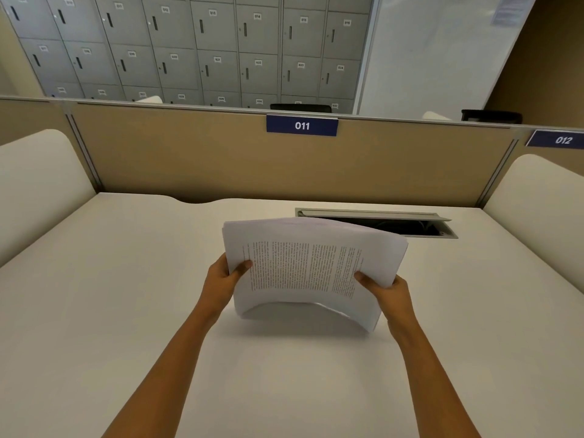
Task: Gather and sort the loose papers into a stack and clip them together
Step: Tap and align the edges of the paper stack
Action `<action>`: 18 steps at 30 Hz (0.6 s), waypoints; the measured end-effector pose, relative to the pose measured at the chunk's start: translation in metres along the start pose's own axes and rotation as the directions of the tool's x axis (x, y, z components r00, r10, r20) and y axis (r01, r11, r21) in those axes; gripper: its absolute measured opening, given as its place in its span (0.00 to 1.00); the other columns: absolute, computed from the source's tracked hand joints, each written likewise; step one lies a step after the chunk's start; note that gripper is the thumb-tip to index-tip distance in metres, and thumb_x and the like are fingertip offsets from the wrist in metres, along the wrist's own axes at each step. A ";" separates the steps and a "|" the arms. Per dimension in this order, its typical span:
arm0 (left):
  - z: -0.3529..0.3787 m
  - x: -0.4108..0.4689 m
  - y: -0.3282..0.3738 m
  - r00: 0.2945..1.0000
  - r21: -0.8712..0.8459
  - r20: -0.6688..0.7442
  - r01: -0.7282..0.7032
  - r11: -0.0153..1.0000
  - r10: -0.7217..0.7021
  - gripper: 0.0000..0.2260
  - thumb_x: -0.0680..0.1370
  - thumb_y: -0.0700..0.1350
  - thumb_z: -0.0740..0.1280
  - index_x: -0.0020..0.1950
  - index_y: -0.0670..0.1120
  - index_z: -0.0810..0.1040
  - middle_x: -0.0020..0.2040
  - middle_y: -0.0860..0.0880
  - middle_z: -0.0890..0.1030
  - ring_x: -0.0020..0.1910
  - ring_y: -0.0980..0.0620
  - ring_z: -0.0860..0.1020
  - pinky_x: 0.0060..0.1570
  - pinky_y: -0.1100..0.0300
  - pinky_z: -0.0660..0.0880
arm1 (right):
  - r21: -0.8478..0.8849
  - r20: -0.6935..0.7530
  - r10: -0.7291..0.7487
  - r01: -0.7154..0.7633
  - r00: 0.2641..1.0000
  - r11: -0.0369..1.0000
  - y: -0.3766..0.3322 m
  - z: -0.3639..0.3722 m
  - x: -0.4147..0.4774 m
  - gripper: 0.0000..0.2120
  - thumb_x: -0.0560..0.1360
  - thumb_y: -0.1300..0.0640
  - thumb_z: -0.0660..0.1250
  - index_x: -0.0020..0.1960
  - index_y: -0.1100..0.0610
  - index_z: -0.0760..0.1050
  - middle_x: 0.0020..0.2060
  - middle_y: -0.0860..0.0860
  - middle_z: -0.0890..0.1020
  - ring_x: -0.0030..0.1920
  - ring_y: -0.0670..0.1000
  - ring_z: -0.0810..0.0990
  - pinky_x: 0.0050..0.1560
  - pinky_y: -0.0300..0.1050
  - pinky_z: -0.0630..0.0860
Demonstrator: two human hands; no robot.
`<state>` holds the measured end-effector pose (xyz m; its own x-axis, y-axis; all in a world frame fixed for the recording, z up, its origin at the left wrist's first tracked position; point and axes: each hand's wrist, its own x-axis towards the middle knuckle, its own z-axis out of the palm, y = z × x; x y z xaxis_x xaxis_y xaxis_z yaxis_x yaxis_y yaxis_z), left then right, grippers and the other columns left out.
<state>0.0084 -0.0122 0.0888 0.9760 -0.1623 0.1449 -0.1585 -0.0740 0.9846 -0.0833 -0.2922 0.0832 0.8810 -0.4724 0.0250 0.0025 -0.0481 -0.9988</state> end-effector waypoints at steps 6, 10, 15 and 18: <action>0.001 -0.003 -0.016 0.993 0.008 0.065 0.100 0.995 -0.100 0.12 0.77 0.42 0.64 0.59 0.52 0.71 0.48 0.58 0.78 0.47 0.58 0.77 0.46 0.60 0.75 | -0.040 0.046 0.067 -0.065 0.997 0.997 0.023 -0.001 -0.001 0.15 0.69 0.59 0.73 0.54 0.52 0.76 0.46 0.51 0.82 0.49 0.52 0.80 0.43 0.43 0.79; -0.001 0.001 -0.016 0.994 0.075 0.055 0.093 0.993 -0.097 0.13 0.77 0.41 0.64 0.61 0.50 0.72 0.48 0.56 0.78 0.48 0.53 0.77 0.46 0.59 0.75 | -0.035 0.035 0.071 -0.070 0.997 0.997 0.016 -0.002 0.001 0.15 0.68 0.59 0.74 0.53 0.54 0.76 0.45 0.48 0.81 0.45 0.46 0.80 0.37 0.34 0.78; -0.004 0.003 -0.014 0.993 0.065 0.022 0.115 0.991 -0.117 0.12 0.76 0.43 0.65 0.59 0.50 0.73 0.48 0.57 0.79 0.47 0.51 0.78 0.47 0.56 0.77 | -0.007 0.086 0.077 -0.077 0.993 0.997 0.013 -0.005 0.000 0.16 0.66 0.56 0.75 0.52 0.51 0.77 0.46 0.47 0.83 0.46 0.50 0.82 0.40 0.38 0.81; -0.010 0.004 -0.013 0.984 0.032 0.004 0.179 0.983 -0.179 0.13 0.74 0.45 0.68 0.58 0.47 0.76 0.48 0.52 0.82 0.45 0.52 0.81 0.47 0.54 0.80 | 0.048 0.116 0.115 -0.121 0.987 0.991 0.015 -0.008 -0.003 0.22 0.63 0.53 0.78 0.55 0.56 0.78 0.48 0.52 0.85 0.46 0.54 0.85 0.44 0.48 0.82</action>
<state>0.0155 -0.0022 0.0779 0.9880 -0.1507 -0.0340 0.0138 -0.1328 0.9910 -0.0897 -0.2985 0.0687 0.9244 -0.3693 -0.0951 -0.0818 0.0515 -0.9953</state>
